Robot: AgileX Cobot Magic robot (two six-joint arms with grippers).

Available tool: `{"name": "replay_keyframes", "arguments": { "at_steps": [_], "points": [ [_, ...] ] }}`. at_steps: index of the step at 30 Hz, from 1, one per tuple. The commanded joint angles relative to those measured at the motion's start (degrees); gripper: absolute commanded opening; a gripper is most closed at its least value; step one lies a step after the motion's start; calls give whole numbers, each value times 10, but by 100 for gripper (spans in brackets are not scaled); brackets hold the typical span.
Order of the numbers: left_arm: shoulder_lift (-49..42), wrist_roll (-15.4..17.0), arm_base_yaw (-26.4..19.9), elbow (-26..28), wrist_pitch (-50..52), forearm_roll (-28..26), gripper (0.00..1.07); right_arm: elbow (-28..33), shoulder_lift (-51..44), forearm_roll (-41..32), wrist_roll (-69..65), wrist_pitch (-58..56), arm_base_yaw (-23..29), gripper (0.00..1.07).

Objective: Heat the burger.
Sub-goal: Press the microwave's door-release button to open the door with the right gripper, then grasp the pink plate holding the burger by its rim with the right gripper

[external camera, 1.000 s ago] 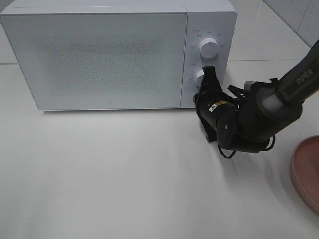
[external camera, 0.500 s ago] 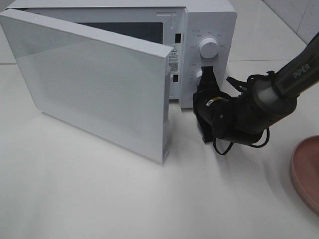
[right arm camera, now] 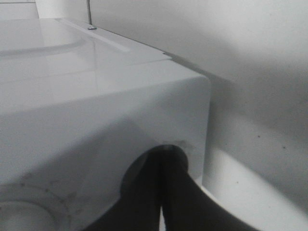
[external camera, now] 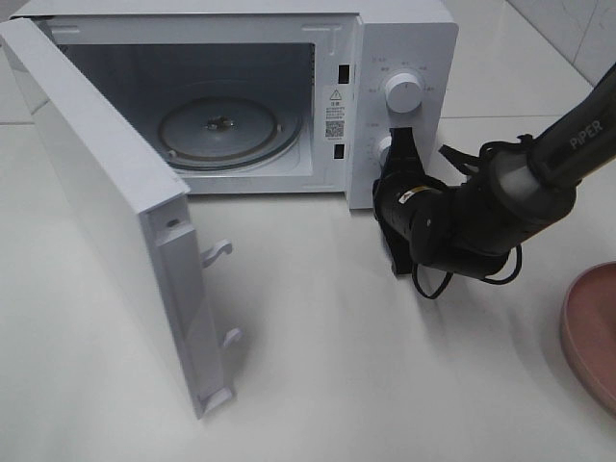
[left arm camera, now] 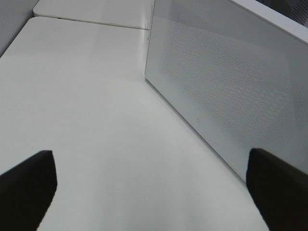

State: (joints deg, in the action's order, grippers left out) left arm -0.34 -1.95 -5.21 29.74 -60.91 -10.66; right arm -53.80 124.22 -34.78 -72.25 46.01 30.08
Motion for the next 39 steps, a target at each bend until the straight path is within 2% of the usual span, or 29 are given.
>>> {"name": "replay_keyframes", "arguments": {
  "at_steps": [1, 11, 23, 33, 39],
  "points": [
    [-1, -1, -1, -2, 1, -2, 100, -16, -33, 25, 9, 174, -29, 0],
    [-1, -1, -1, -2, 1, -2, 100, 52, -62, 28, -5, 129, 8, 0],
    [-1, -1, -1, -2, 1, -2, 100, 115, -111, 53, -1, 41, 8, 0],
    [-1, -1, -1, -2, 1, -2, 100, 152, -190, 53, 108, -62, 8, 0],
    [-1, -1, -1, -2, 1, -2, 100, 162, -244, 53, 231, -154, 8, 0]
  ]
}}
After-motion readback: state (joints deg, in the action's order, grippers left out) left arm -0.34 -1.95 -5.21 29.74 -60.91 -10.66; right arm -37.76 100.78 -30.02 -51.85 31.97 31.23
